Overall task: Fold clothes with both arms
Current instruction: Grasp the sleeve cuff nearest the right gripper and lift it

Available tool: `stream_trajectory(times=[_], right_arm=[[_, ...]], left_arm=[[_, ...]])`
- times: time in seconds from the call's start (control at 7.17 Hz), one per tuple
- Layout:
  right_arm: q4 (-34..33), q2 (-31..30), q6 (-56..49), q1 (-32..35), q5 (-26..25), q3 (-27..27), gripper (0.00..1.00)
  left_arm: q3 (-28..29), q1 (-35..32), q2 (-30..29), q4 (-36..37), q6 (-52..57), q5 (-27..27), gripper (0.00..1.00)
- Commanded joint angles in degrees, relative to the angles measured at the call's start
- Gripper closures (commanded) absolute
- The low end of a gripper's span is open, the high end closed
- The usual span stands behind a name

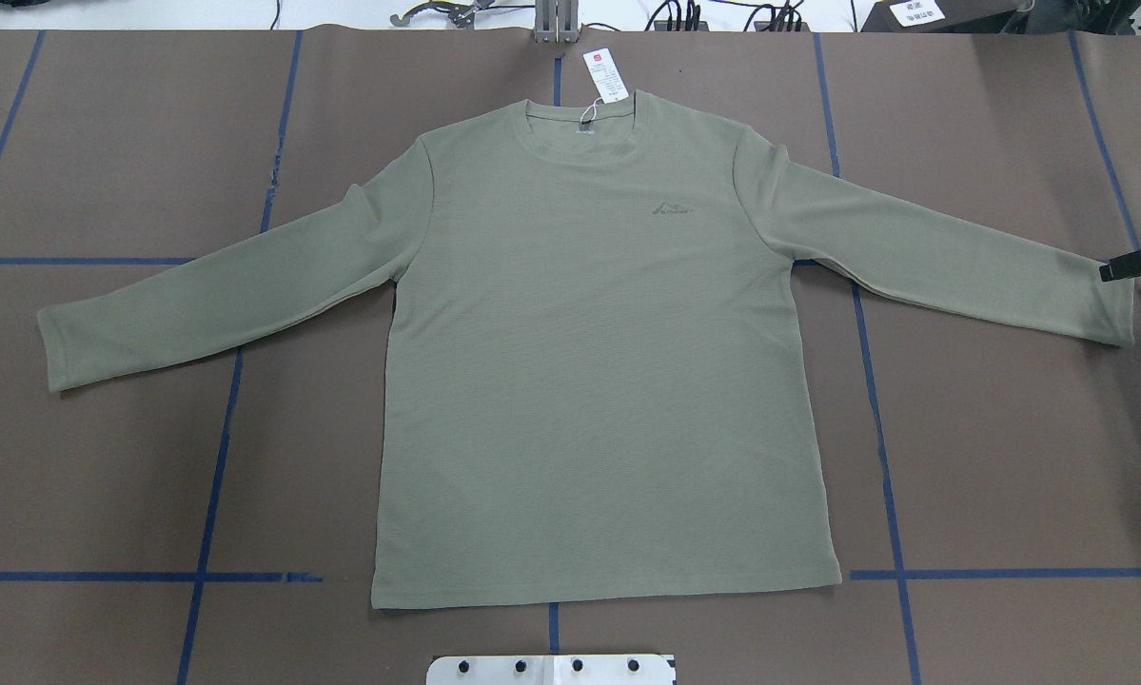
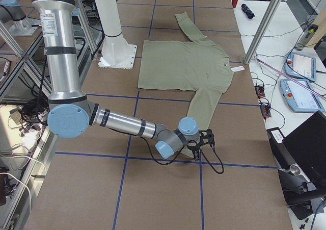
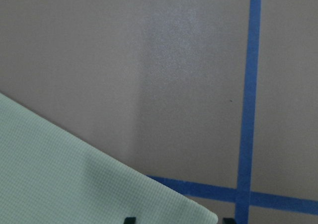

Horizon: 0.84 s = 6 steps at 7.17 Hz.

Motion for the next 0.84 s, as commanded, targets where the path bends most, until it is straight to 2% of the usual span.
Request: stream_trajectory(times=[0.0,0.42,0.7], right_arm=[[0.1,-0.1,0.0,0.0,0.0,0.0,0.37],[0.0,0.0,0.0,-0.1,-0.1,-0.2,0.37],[0.0,0.1,0.2,-0.2,-0.1,-0.5,0.41]], left_arm=[[0.0,-0.3,0.0,0.0,0.0,0.0,0.0],[-0.1,-0.4,0.3,0.0,0.1,-0.1,0.0],[-0.2,-0.6,0.4,0.0,0.1,-0.1,0.0]])
